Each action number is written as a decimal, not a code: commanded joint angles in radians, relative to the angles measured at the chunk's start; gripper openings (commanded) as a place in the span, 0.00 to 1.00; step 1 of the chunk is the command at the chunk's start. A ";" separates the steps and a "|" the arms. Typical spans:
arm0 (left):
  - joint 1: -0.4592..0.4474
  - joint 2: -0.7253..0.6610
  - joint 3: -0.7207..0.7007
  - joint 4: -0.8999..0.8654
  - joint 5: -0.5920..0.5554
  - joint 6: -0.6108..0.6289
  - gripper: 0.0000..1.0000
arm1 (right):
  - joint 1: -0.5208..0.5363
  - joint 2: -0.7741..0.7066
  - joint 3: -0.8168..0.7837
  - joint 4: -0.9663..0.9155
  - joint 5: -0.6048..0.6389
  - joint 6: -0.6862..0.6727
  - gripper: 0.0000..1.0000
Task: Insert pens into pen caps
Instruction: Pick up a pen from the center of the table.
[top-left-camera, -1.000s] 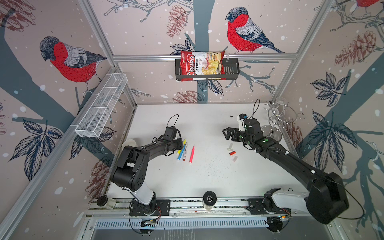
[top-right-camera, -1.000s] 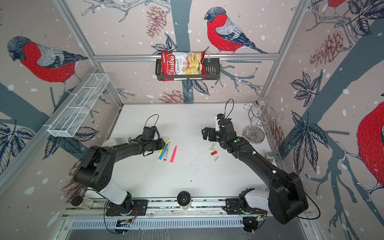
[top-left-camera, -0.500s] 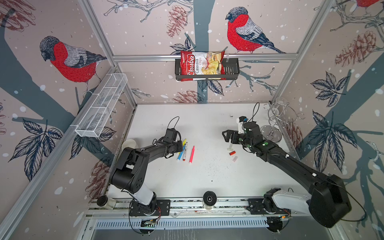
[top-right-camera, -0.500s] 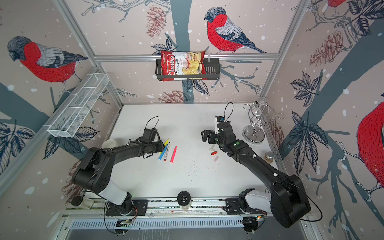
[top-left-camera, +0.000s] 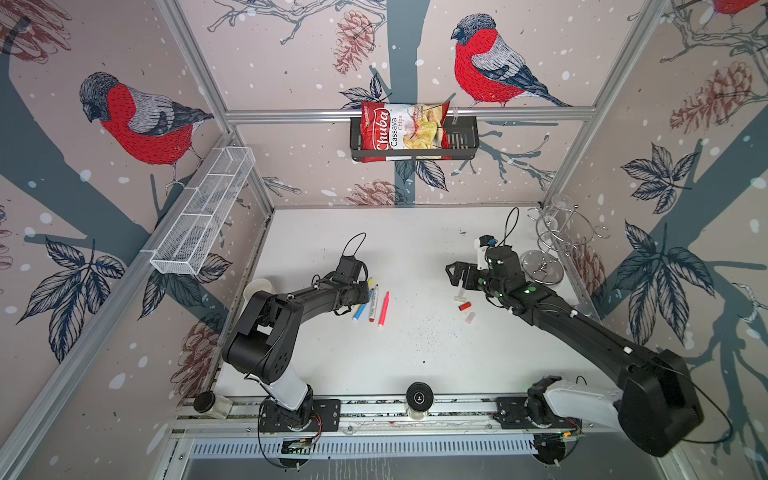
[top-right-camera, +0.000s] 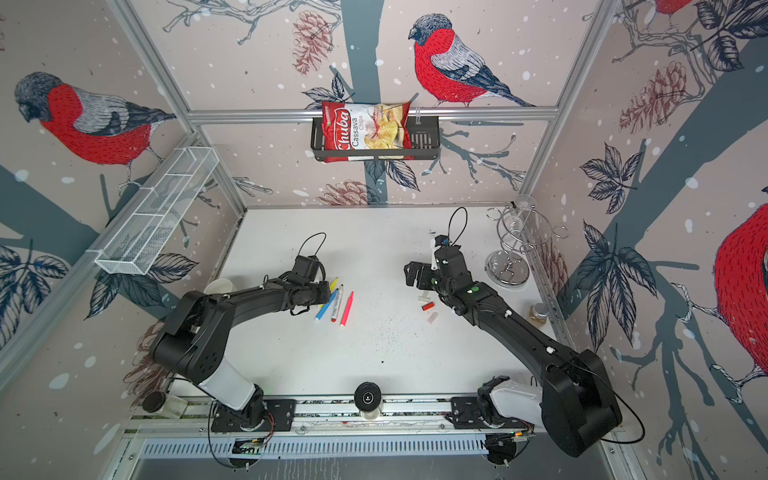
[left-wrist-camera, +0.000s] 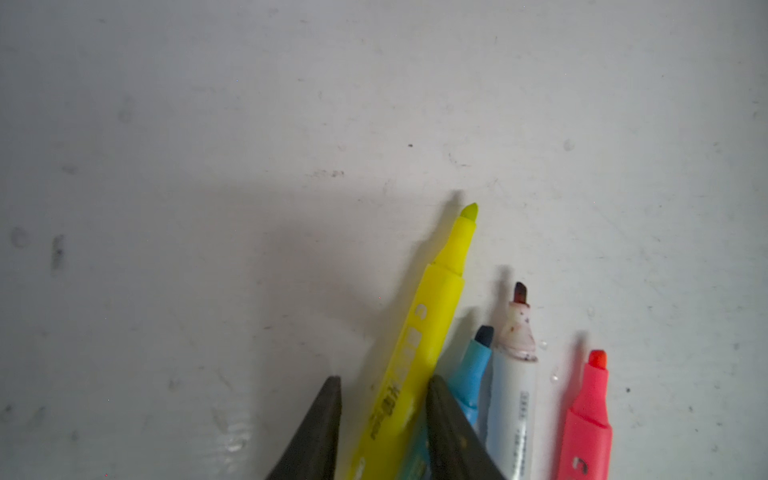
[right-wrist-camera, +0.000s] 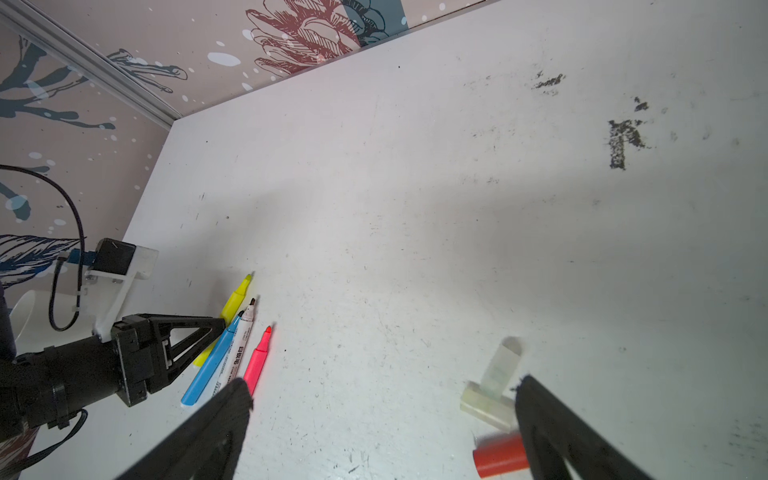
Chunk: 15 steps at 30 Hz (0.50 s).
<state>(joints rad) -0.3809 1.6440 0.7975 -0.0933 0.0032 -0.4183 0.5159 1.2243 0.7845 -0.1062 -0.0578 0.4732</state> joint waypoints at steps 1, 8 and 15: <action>-0.003 0.017 0.010 -0.035 -0.028 0.009 0.35 | 0.001 0.003 -0.002 0.030 0.009 0.005 1.00; -0.002 0.043 0.034 -0.068 -0.069 0.008 0.33 | 0.001 0.005 -0.001 0.035 0.011 0.004 1.00; -0.003 0.058 0.055 -0.104 -0.091 0.004 0.32 | 0.001 0.013 0.003 0.037 0.011 0.005 1.00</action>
<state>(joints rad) -0.3832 1.6924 0.8505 -0.1123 -0.0673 -0.4175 0.5159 1.2324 0.7834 -0.1055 -0.0551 0.4732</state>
